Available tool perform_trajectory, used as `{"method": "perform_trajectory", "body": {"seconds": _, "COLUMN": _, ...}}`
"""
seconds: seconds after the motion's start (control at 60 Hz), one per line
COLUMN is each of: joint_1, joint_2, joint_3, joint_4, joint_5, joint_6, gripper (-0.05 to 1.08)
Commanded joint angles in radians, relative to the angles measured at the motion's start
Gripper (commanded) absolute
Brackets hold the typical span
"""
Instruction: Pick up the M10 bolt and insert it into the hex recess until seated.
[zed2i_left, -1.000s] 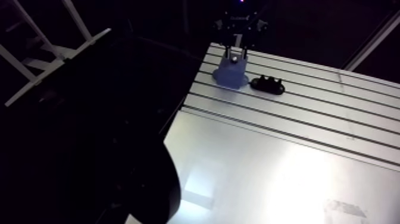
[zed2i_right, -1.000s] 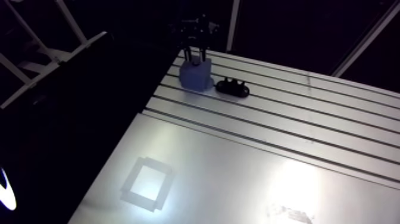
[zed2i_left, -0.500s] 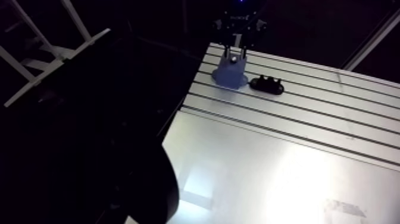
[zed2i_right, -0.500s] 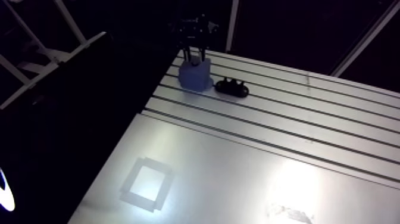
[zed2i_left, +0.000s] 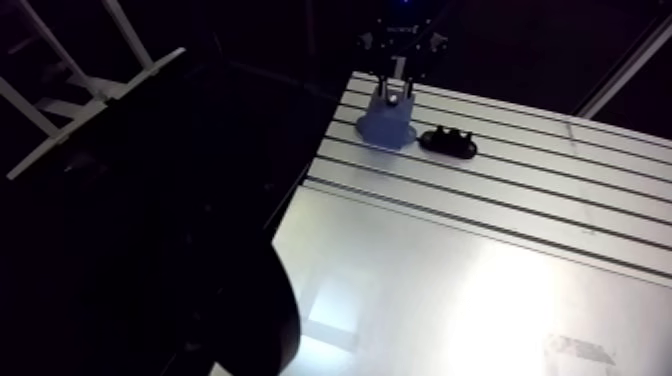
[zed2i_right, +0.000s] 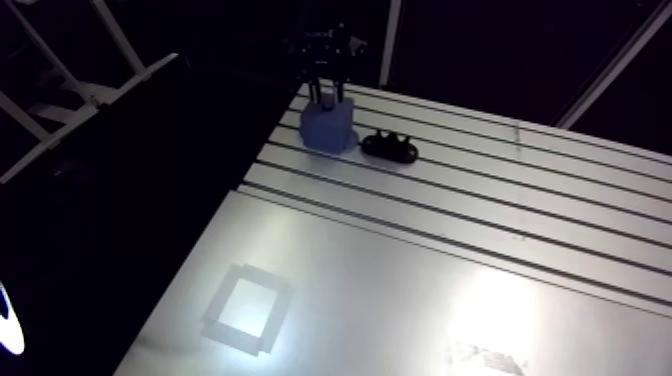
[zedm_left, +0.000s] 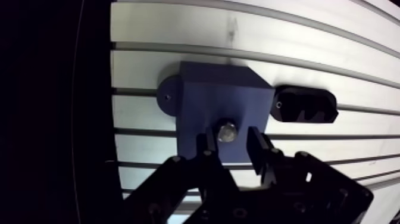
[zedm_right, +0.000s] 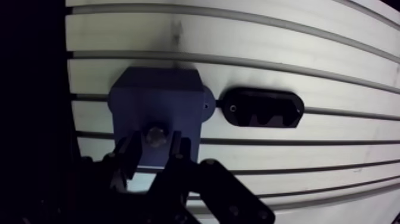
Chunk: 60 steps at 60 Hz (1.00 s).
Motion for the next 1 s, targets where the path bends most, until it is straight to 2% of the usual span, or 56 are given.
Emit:
{"method": "perform_trajectory", "body": {"seconds": 0.017, "joint_1": -0.003, "joint_2": 0.001, "joint_3": 0.000, "joint_4": 0.000, "joint_5": 0.001, "joint_6": 0.001, "gripper": 0.60}}
{"method": "perform_trajectory", "body": {"seconds": 0.133, "joint_1": -0.003, "joint_2": 0.001, "joint_3": 0.000, "joint_4": 0.000, "joint_5": 0.007, "joint_6": 0.000, "gripper": 0.60}}
{"method": "perform_trajectory", "body": {"seconds": 1.0, "joint_1": -0.003, "joint_2": 0.004, "joint_3": -0.003, "joint_4": 0.000, "joint_5": 0.007, "joint_6": -0.004, "gripper": 0.62}}
